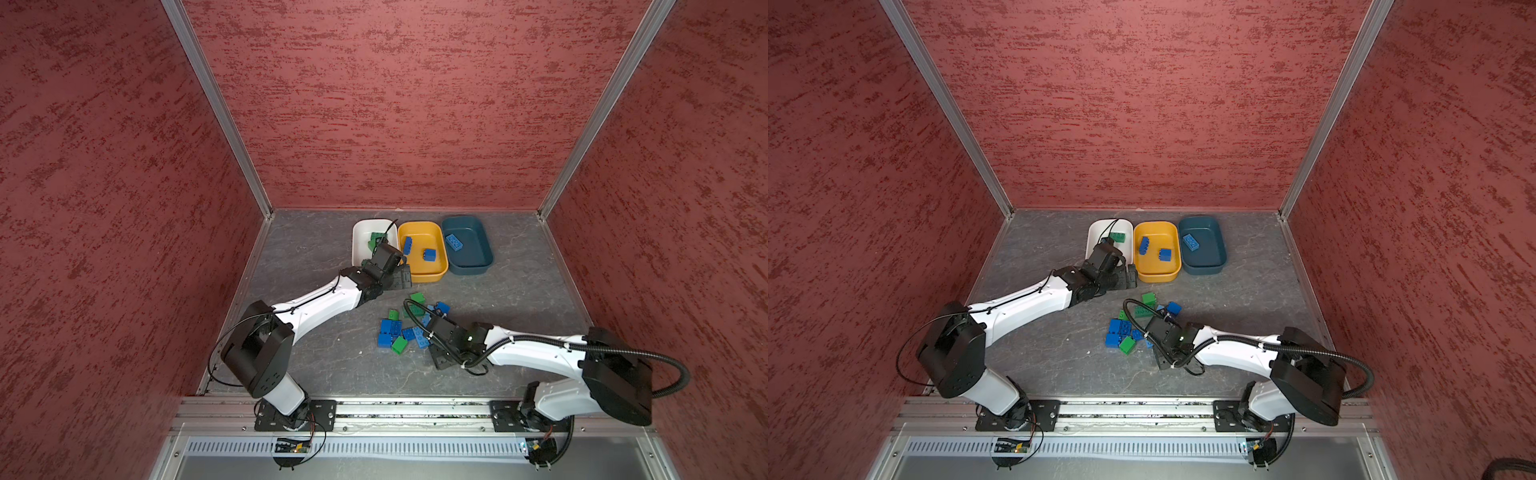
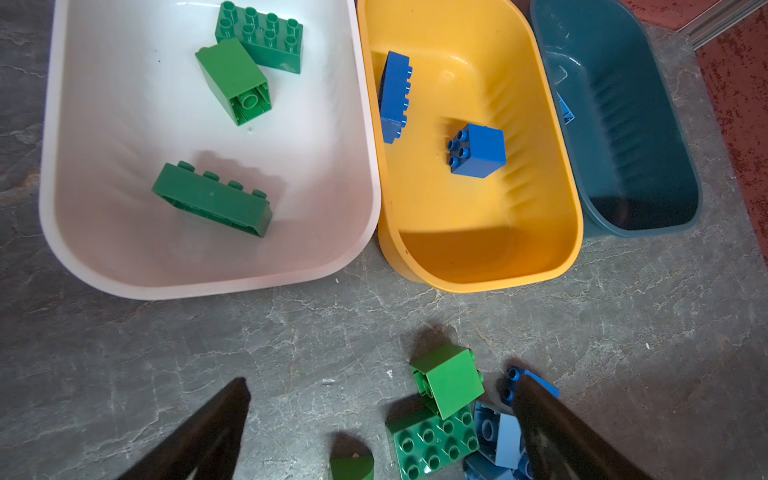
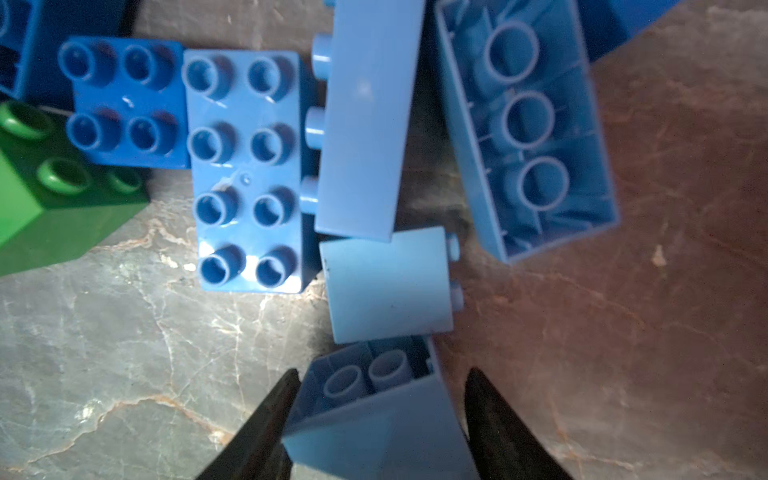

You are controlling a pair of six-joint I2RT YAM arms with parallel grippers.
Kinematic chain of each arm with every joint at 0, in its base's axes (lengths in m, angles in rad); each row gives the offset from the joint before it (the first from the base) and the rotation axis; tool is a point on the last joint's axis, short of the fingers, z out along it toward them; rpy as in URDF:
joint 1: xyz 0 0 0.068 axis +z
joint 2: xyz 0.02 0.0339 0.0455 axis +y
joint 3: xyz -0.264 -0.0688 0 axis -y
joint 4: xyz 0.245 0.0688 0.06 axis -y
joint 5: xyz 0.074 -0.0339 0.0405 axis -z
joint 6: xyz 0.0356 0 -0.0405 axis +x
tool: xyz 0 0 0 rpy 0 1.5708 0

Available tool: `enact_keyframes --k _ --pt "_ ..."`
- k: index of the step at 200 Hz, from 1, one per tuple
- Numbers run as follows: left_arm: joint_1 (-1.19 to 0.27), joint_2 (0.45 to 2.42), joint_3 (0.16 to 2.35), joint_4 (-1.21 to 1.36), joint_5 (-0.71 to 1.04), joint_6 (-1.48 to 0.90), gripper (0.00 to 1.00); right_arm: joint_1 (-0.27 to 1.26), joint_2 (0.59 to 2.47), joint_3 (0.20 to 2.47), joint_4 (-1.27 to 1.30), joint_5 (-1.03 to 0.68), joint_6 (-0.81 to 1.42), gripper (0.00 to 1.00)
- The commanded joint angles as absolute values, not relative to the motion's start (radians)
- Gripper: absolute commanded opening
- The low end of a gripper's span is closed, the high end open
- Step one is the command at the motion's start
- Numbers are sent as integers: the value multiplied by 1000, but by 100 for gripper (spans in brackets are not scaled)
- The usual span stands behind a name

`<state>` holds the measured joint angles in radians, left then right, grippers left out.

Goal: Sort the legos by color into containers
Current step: 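Grasp a light blue brick with the right gripper and carry it to the teal bin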

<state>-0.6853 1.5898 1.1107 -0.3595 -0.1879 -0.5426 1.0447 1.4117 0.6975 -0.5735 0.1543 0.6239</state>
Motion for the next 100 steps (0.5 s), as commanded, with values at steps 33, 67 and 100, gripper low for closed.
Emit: enact_keyframes --k 33,67,100 --pt "-692 1571 1094 -353 -193 -520 100 1048 1300 711 -634 284 671 53" --pt "-695 1565 1103 -367 -195 -504 100 891 1175 736 -545 339 611 54" --pt "-699 1540 1066 -335 -158 -483 100 565 1198 732 -189 226 504 54"
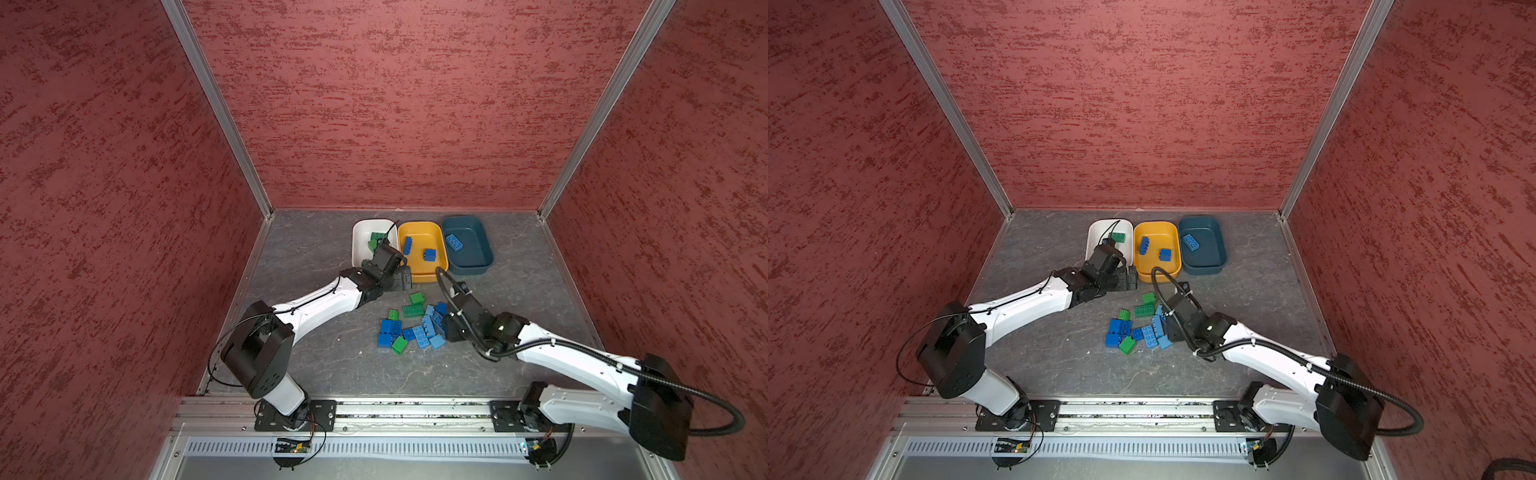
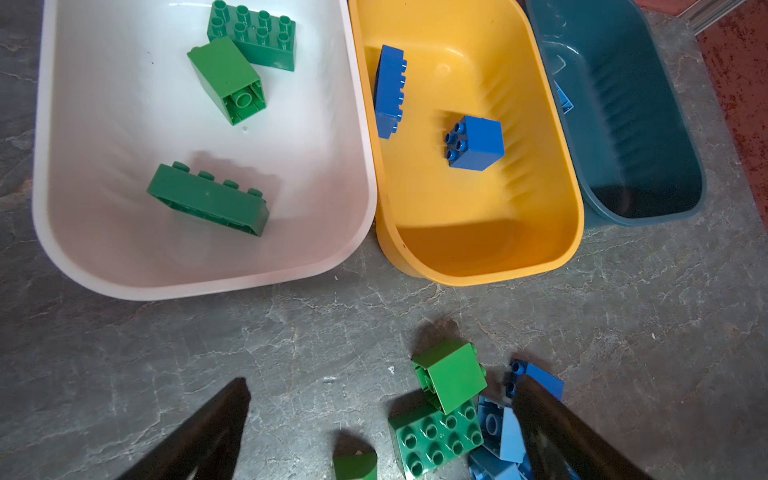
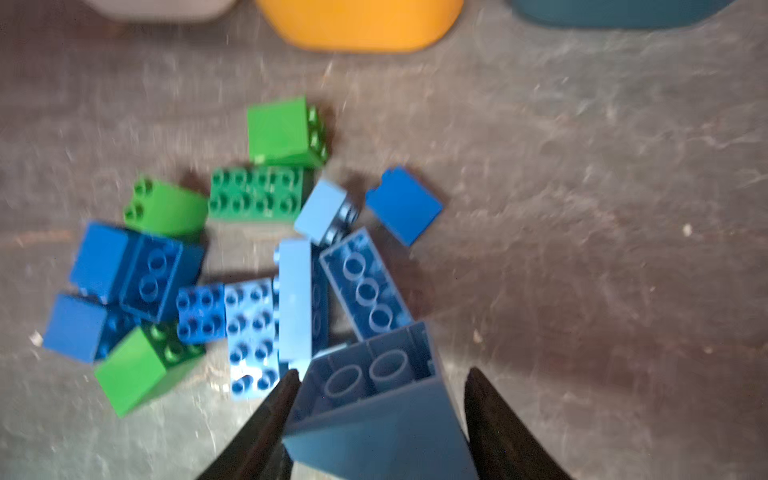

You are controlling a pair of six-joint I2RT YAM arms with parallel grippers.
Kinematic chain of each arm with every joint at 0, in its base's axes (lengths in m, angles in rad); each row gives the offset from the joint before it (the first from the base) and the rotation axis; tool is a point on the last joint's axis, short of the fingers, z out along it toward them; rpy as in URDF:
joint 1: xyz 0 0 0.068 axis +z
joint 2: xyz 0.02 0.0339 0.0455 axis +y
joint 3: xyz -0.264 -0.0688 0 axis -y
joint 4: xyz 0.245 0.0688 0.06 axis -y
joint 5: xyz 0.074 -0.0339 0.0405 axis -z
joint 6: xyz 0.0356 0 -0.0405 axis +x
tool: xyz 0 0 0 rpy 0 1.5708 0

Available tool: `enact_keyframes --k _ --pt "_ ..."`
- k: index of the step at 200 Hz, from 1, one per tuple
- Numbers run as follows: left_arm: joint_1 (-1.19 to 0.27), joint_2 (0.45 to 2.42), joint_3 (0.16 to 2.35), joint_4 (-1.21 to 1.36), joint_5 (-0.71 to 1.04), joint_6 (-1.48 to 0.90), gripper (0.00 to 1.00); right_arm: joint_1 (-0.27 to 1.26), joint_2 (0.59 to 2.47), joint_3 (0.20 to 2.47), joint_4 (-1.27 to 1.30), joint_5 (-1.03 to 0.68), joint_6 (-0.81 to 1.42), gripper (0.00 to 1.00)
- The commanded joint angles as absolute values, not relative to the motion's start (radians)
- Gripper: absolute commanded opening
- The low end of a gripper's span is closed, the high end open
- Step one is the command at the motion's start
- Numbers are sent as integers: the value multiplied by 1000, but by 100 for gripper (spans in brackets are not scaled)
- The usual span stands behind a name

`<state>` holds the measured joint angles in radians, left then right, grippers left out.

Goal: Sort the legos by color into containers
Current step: 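Grasp a light blue brick with the right gripper and carry it to the teal bin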

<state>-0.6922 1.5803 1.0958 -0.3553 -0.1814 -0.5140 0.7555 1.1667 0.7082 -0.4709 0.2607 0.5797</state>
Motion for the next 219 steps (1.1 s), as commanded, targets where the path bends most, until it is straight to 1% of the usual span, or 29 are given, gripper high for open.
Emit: enact_keyframes --k 1,12,31,57,95,132,167,219 --pt "-699 1539 1065 -335 -157 -483 99 554 1203 734 -180 220 503 54" --pt "-699 1537 1062 -339 -143 -483 99 461 1276 769 -80 163 476 54" --pt "-707 1534 1067 -370 -144 -472 100 376 1439 911 -73 177 423 54" --pt "-714 1529 1062 -407 -161 -460 100 327 1634 1072 -77 216 403 56" --pt "-719 1531 1062 -435 -185 -468 99 308 1824 1236 -144 225 386 58" --pt "-719 1534 1062 -431 -199 -471 99 308 1881 1261 -194 185 422 59" --pt "-720 1548 1072 -432 -196 -470 99 308 1879 1247 -202 98 462 61" --pt "-721 1549 1067 -418 -188 -457 99 309 1857 1238 -200 5 506 68"
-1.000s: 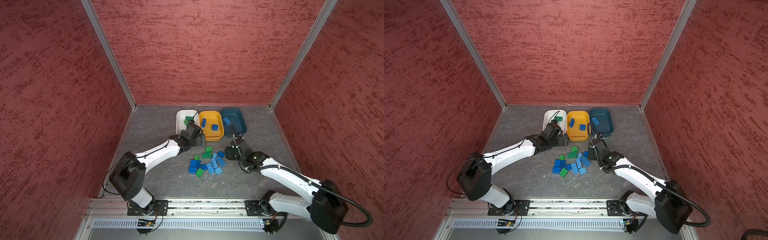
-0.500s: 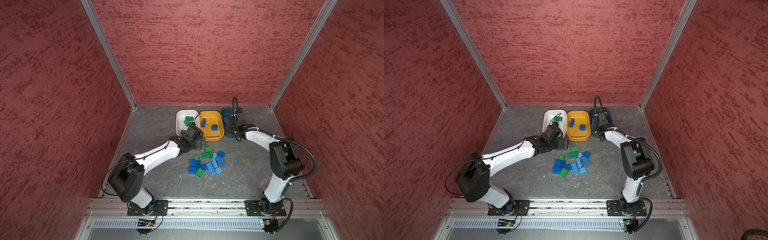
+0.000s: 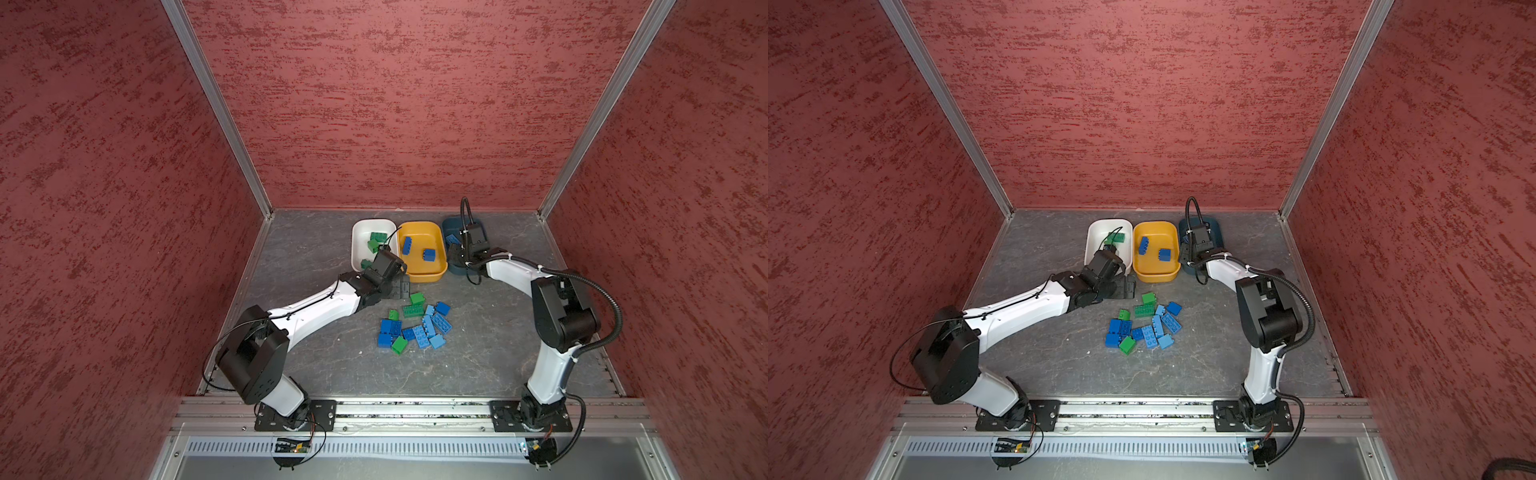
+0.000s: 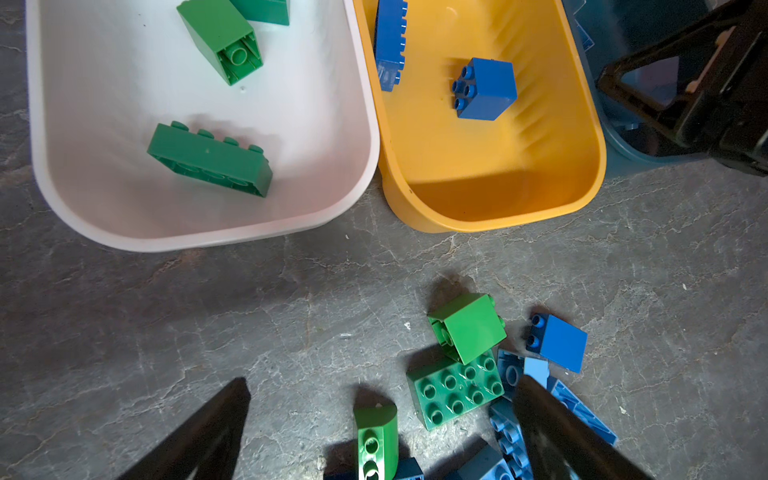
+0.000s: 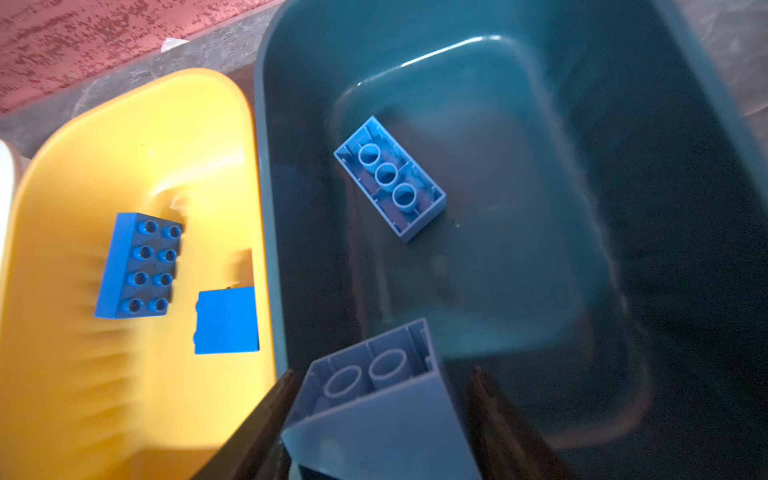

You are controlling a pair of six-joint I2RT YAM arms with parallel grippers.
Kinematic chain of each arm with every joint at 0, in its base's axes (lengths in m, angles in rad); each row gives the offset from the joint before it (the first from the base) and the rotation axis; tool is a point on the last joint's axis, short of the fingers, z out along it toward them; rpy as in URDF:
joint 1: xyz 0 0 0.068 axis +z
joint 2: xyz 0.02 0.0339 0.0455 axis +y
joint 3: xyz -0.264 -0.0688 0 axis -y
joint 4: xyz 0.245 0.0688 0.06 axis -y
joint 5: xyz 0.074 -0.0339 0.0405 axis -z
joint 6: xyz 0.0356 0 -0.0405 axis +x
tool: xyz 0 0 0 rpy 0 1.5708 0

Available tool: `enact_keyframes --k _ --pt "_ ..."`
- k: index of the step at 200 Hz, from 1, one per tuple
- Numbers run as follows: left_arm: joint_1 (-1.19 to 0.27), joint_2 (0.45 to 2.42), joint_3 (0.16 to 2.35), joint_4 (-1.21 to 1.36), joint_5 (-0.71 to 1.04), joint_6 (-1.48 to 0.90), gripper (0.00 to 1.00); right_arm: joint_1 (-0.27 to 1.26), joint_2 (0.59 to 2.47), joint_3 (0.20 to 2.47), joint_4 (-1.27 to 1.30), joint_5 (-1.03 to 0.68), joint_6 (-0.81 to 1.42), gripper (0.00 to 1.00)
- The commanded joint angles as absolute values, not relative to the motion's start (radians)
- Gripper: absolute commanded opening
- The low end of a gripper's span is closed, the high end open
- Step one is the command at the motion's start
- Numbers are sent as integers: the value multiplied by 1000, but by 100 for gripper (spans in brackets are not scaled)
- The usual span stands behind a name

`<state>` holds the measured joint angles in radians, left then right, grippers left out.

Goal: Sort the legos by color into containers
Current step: 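Grasp a light blue brick with the right gripper and carry it to the teal bin, then release the light blue brick into the teal bin while the left gripper grasps green brick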

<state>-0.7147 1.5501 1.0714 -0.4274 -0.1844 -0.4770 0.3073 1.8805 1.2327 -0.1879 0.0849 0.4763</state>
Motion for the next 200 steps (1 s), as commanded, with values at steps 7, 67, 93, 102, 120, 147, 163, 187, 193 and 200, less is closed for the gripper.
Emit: enact_keyframes --k 7,67,93,102,120,147,163,187,193,200 --pt "-720 1549 1066 -418 -186 -455 99 308 1858 1240 -203 -3 507 69" --pt "-741 1567 1079 -415 -103 -375 100 309 1746 1213 -225 44 487 77" --pt "-754 1622 1128 -454 -82 -370 100 310 1635 1136 -178 88 476 99" --pt "-768 1642 1150 -466 -93 -367 100 310 1590 1097 -153 106 473 99" --pt "-799 1695 1201 -490 -136 -365 100 309 1505 1019 -98 143 487 99" --pt "-833 1804 1287 -514 -153 -353 95 309 1412 932 -32 169 515 99" --pt "-847 1859 1315 -497 -159 -310 90 310 1389 900 -3 176 523 99" --pt "-846 1910 1328 -452 -149 -258 84 310 1384 899 -12 181 510 99" --pt "-847 1924 1330 -440 -155 -240 84 309 1385 901 -15 180 506 99" --pt "-846 1940 1337 -432 -168 -223 83 310 1385 902 -17 181 502 99"
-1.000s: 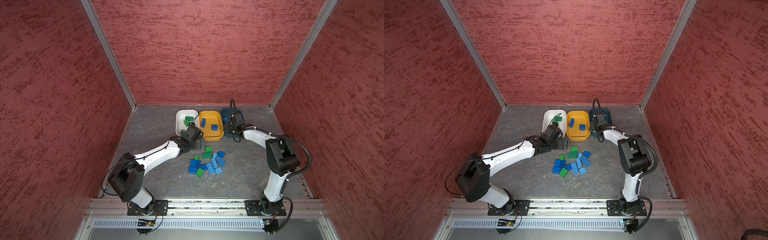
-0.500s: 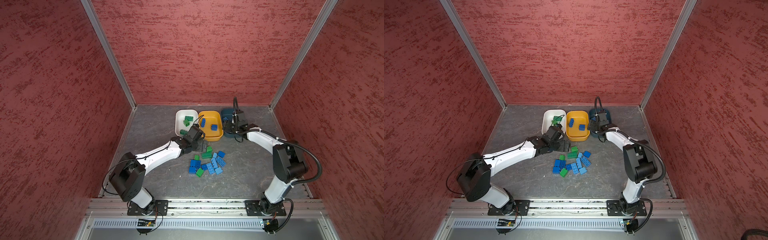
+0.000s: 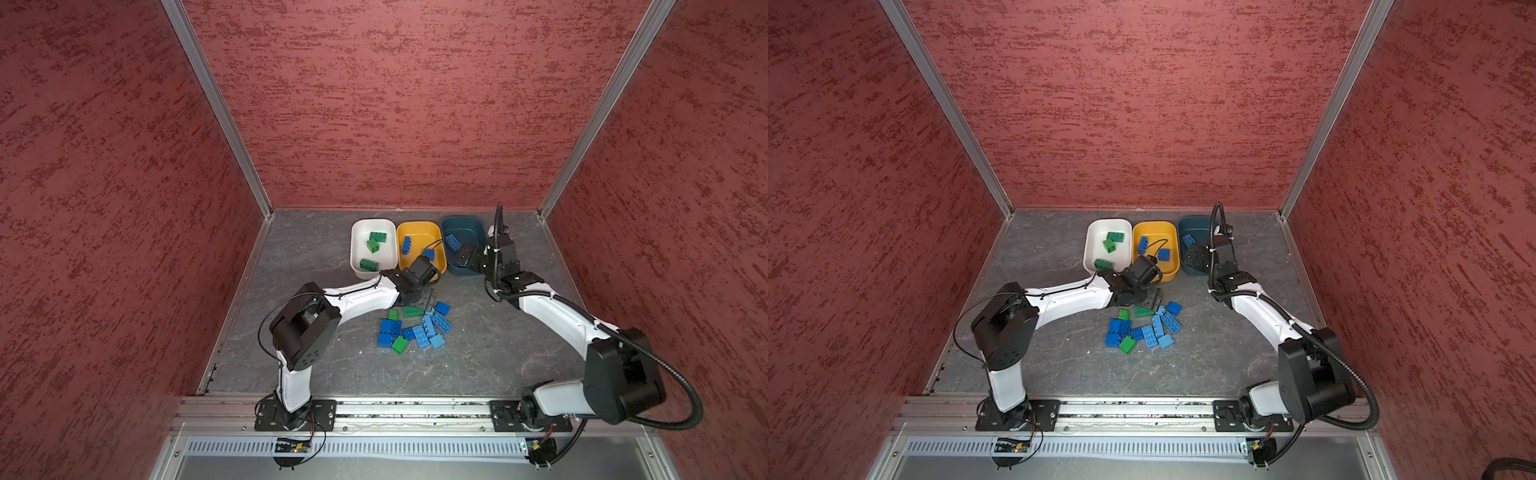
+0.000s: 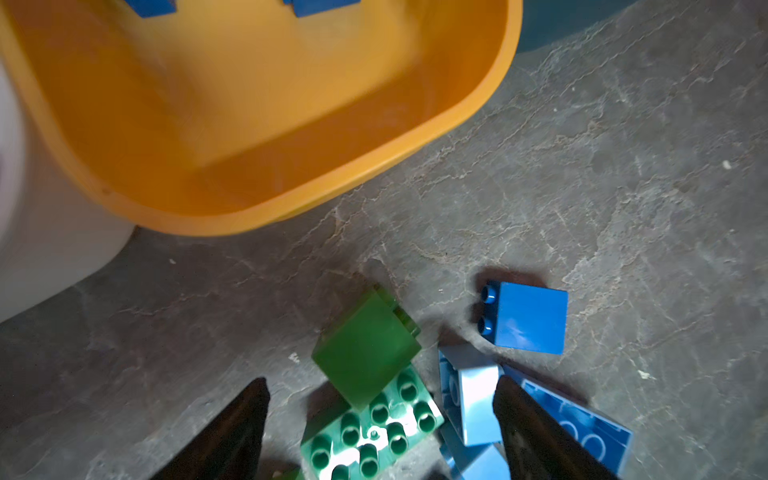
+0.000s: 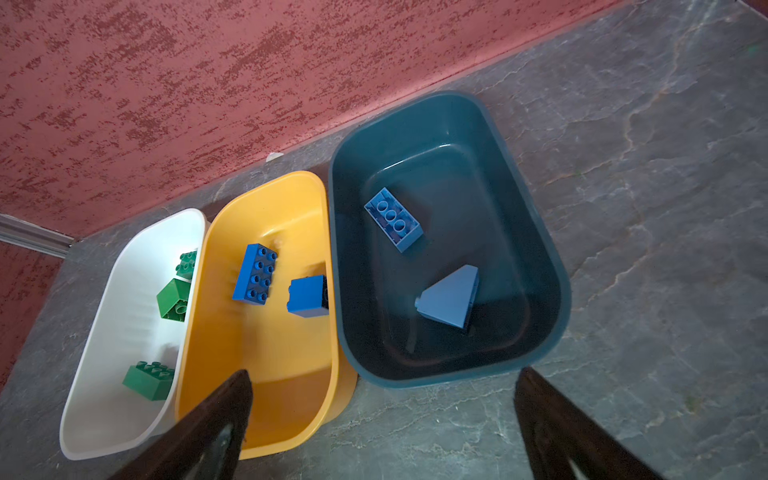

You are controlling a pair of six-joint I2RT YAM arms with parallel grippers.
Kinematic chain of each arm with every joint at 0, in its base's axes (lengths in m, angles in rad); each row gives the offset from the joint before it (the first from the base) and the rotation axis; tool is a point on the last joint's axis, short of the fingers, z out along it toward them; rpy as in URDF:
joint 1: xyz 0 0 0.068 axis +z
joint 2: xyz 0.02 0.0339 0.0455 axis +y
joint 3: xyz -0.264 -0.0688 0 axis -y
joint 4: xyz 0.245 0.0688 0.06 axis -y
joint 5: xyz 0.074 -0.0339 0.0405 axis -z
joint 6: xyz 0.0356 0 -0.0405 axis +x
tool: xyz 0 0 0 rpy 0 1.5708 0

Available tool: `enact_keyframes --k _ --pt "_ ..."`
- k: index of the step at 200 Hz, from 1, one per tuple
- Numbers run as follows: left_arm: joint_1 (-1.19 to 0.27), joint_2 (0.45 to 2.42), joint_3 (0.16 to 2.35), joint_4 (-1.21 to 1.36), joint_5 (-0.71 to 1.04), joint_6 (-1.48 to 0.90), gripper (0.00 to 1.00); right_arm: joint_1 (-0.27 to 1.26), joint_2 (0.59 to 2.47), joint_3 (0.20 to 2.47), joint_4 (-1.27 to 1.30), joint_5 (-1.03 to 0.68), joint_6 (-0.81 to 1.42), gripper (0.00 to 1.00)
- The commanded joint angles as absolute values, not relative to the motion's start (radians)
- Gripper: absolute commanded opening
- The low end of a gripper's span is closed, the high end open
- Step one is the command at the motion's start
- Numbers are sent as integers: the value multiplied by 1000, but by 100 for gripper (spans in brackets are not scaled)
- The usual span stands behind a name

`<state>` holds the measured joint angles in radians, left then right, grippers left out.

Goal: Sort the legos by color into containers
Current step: 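Release the light blue brick into the teal bin while the left gripper grasps green brick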

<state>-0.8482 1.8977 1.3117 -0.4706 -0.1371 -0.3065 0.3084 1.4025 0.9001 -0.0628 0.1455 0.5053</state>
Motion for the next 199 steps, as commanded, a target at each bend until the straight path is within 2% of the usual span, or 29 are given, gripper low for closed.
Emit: enact_keyframes --k 1,45,75,151,177,199 --pt "-847 1942 1337 -431 -169 -222 83 310 1384 902 -18 182 502 99" --pt "-847 1996 1352 -379 -163 -179 78 310 1383 898 -20 178 509 99" --pt "-847 2027 1359 -386 -147 -170 69 309 1385 899 -23 173 512 99" --pt "-855 1989 1276 -382 -58 -138 59 309 1393 899 -18 163 520 99" --pt "-856 2013 1293 -385 -101 -139 47 310 1393 900 -17 158 523 99" --pt "-856 2020 1306 -368 -110 -148 45 309 1389 898 -17 156 523 99"
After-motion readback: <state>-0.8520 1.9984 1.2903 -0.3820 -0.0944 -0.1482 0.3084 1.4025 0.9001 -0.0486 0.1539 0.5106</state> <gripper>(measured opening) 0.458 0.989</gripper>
